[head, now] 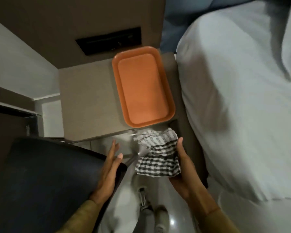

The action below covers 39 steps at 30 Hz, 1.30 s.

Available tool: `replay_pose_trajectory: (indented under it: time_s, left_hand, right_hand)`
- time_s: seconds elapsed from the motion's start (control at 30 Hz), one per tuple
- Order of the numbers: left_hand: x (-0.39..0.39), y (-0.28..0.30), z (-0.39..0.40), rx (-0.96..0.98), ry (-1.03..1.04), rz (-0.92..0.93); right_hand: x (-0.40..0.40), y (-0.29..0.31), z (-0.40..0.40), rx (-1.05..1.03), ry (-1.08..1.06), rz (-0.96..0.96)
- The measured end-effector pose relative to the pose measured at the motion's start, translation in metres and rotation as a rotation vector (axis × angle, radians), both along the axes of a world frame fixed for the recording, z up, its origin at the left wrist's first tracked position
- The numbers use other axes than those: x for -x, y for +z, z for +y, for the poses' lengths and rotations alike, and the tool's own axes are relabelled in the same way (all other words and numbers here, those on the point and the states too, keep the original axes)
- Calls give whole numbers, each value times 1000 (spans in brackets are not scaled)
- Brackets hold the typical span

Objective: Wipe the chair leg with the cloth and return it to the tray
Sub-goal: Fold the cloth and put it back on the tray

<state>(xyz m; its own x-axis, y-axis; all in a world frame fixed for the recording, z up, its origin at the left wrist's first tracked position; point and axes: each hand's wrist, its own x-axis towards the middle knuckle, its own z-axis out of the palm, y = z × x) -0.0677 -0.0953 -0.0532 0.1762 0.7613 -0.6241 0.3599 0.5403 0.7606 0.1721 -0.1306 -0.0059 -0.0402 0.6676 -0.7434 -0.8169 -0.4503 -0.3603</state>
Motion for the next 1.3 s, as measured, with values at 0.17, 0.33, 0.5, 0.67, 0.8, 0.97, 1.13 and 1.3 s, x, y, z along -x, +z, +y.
replay_pose_trajectory:
  time_s: [0.17,0.33,0.5,0.67,0.8,0.97,1.13,1.3]
  left_hand:
    - [-49,50,41,471,98,-523]
    - [-70,70,76,402,154,-587]
    - [-94,47,75,185,342,-234]
    - [-111,27,71,221,341,-194]
    - [-120,15,106,43,199,-27]
    - [-130,-15,159,-164,168,151]
    - [-130,-54,158,-237,-89,263]
    - [-131,-60,156,-281,-204,427]
  right_hand:
    - [-3,39,32,-38,168,-153]
    - [-17,52,65,-250,346,-776]
    - [-22,19,69,-171,482,-1289]
    - [-20,-20,79,-41,480,-1305]
    - [-29,-36,118,-79,466,-1355]
    - [-45,-68,171,-143,579,-1436]
    - [-52,-104,179,-39,890,-1403]
    - [-51,-112,182,-44,962,-1454]
